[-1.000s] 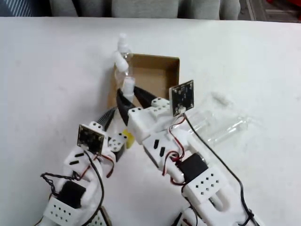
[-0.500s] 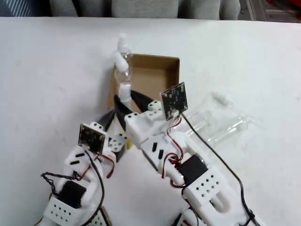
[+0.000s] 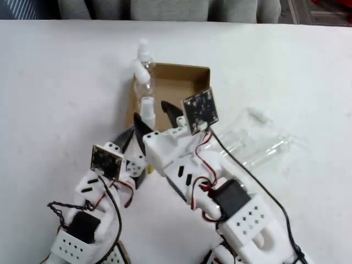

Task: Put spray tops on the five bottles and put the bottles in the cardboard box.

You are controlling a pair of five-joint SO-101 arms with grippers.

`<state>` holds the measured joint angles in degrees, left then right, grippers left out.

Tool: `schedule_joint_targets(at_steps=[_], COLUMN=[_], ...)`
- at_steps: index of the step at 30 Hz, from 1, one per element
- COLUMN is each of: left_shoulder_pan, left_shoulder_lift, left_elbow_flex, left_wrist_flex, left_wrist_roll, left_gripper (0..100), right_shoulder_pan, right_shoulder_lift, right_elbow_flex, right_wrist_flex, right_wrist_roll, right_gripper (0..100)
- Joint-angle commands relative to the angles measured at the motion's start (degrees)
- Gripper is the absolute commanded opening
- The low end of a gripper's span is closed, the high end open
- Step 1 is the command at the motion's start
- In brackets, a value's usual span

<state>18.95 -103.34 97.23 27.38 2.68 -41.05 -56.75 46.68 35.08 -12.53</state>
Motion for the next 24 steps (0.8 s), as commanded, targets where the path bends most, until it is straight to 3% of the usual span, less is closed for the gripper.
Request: schedule_joint_targets(at_steps=[1, 6, 10, 12, 24], left_shoulder_pan=[0.0, 0.0, 0.0, 0.0, 0.0], left_shoulder_lift=[-1.3, -1.3, -1.3, -1.3, -1.3], left_elbow_flex=[-0.3, -0.3, -0.3, -0.3, -0.3], left_wrist_flex=[-0.3, -0.3, -0.2, -0.2, 1.0], left_wrist_roll=[-0.8, -0.8, -0.8, -0.8, -0.8], left_gripper=[3, 3, 3, 3, 3], right_shoulder_pan=[-0.2, 0.1, 3.7, 5.5, 6.3], right_shoulder_lift=[-0.8, -0.7, -0.1, -0.1, 10.8], right_elbow_flex=[-9.4, -13.9, -16.4, -16.9, -13.6], right_wrist_flex=[7.3, 10.9, 10.8, 10.8, 1.6], right_wrist_roll=[0.4, 0.7, 0.7, 0.7, 0.4], right_gripper=[20.6, 17.7, 0.2, 4.4, 1.5])
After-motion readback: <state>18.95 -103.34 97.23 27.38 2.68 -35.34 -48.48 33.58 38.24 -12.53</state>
